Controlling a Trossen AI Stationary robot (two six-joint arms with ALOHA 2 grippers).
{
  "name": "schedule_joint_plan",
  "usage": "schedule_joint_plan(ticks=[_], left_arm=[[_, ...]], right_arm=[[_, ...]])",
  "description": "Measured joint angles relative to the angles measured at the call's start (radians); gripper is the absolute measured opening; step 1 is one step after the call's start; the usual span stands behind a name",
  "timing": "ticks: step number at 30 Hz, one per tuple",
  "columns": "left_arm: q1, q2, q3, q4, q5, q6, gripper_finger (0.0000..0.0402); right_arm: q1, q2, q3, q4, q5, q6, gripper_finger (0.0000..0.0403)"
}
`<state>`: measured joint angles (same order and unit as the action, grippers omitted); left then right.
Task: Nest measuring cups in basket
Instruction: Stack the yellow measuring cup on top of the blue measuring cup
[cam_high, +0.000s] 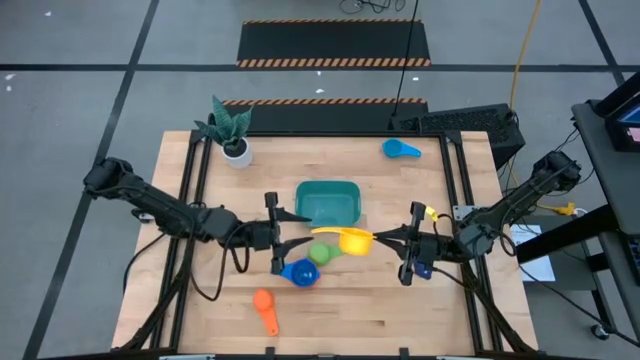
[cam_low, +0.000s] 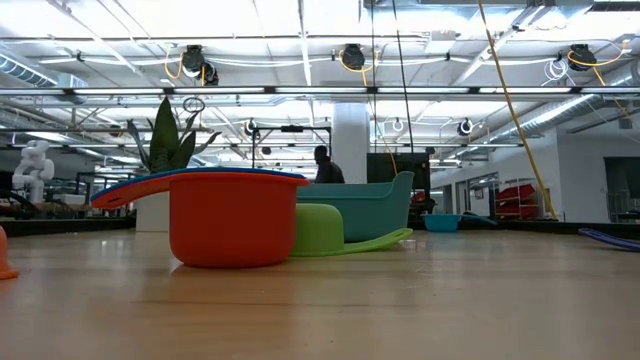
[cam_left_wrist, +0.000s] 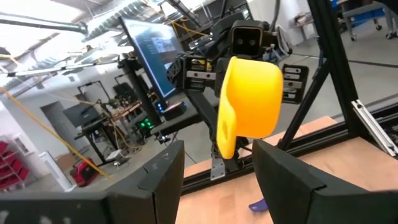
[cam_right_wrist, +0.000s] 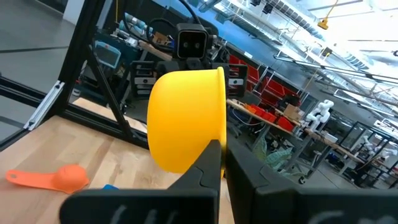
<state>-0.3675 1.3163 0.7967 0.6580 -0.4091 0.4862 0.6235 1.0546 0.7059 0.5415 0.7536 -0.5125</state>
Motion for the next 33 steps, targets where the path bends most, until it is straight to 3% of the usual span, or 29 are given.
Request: schedule_joint_plan(ticks=[16,28,33], left_arm=[[0.004,0.000,0.000,-0.003,0.001,-0.025,0.0117],[0.004,0.000,0.000,0.012,-0.031,-0.044,0.0172],[0.003,0.000,0.000,0.027,-0.031,-0.045,0.0171]], right_arm=[[0.000,0.000,0.000,-0.004,0.000,0.029,0.0000],[0.000,0.000,0.000,-0.004,0.000,0.030,0.0000],[0.000,0.000,0.000,-0.006,0.000,0.041,0.0000]])
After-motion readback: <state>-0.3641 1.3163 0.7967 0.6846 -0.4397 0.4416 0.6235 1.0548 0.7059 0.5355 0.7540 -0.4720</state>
